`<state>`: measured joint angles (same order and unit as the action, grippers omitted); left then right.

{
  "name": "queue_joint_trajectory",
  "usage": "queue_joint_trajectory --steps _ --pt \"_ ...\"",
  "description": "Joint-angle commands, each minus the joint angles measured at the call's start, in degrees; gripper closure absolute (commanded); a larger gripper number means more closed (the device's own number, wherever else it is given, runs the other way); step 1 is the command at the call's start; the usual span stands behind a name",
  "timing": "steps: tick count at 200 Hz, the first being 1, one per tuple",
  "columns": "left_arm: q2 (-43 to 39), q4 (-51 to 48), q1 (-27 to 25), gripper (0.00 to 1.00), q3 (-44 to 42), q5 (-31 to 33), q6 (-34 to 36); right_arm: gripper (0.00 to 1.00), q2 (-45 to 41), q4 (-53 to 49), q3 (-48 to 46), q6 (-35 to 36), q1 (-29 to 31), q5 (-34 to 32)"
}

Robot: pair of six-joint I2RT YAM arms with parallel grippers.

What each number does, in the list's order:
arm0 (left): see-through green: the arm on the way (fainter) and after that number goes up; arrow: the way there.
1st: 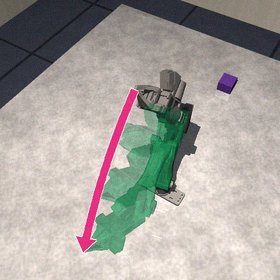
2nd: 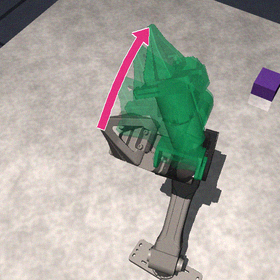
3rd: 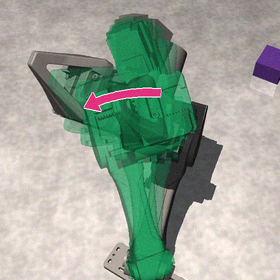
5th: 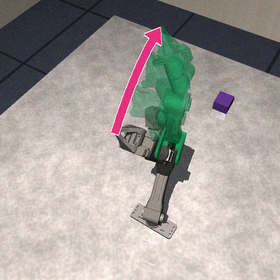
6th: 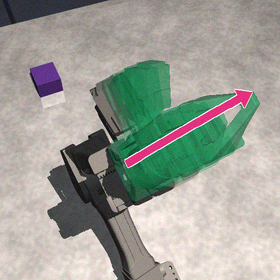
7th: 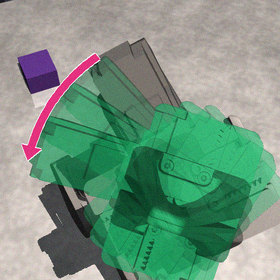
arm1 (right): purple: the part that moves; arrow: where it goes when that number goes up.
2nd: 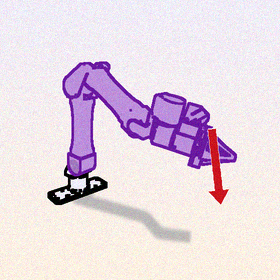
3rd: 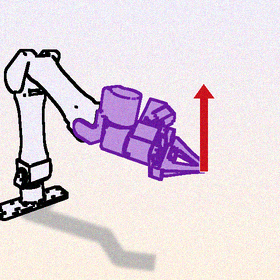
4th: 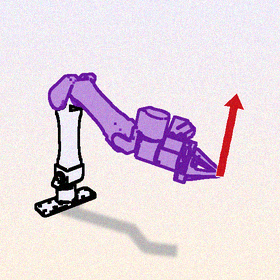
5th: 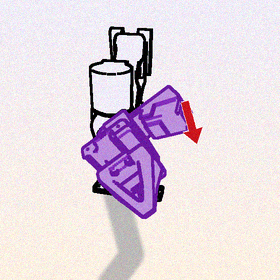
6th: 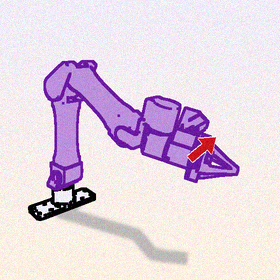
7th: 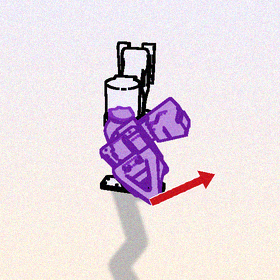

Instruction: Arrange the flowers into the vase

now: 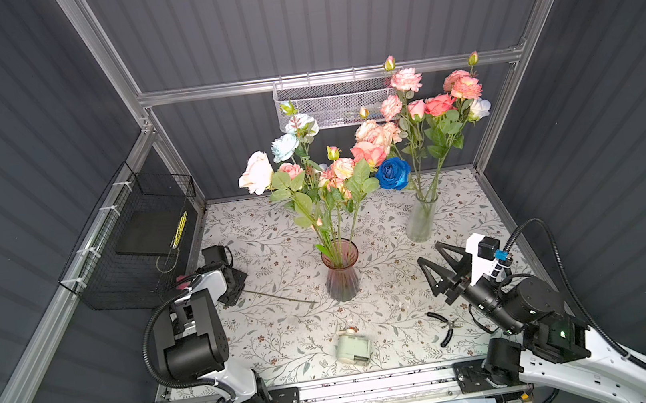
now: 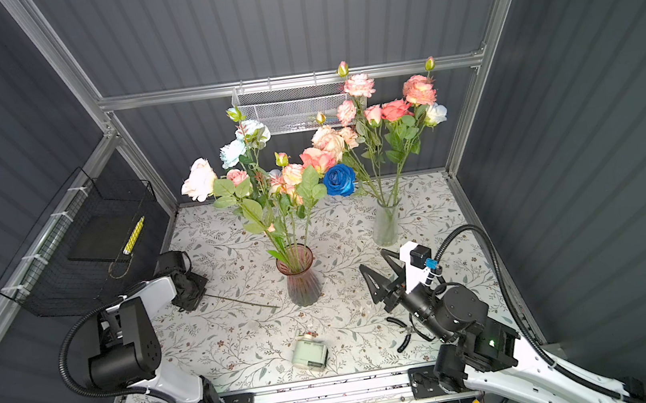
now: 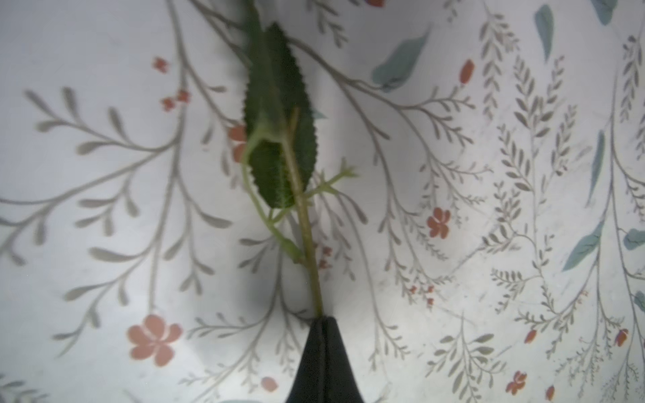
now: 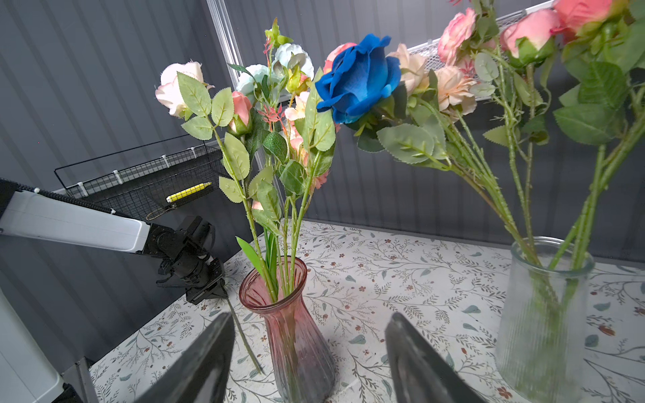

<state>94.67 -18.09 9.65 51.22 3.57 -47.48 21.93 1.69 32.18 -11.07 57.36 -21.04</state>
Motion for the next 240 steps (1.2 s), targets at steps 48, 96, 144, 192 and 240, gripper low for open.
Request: queue_joint_trajectory --steps 48,96,144,192,240 --pt "-0.8 -3.4 -3.9 1.0 0.7 1.0 2.1 0.29 -1.2 1.0 -1.2 0.2 -0.1 -0.6" --pt "-8.7 -5.9 -7.2 1.0 1.2 3.5 4.2 0.29 -0.1 1.7 -1.2 0.1 -0.1 -0.3" --pt "-4.5 -9.8 -3.8 0.47 3.7 7.1 1.5 0.29 0.9 2.6 -1.5 -0.4 -0.1 0.4" --pt "2.5 -10.1 -0.6 0.28 8.8 8.8 2.0 0.29 -0.5 1.9 -1.7 0.3 -0.1 -0.2" --pt "8.7 -14.3 -0.5 0.3 15.1 13.8 2.3 0.28 -1.2 1.4 -2.1 1.2 -0.1 -0.9"
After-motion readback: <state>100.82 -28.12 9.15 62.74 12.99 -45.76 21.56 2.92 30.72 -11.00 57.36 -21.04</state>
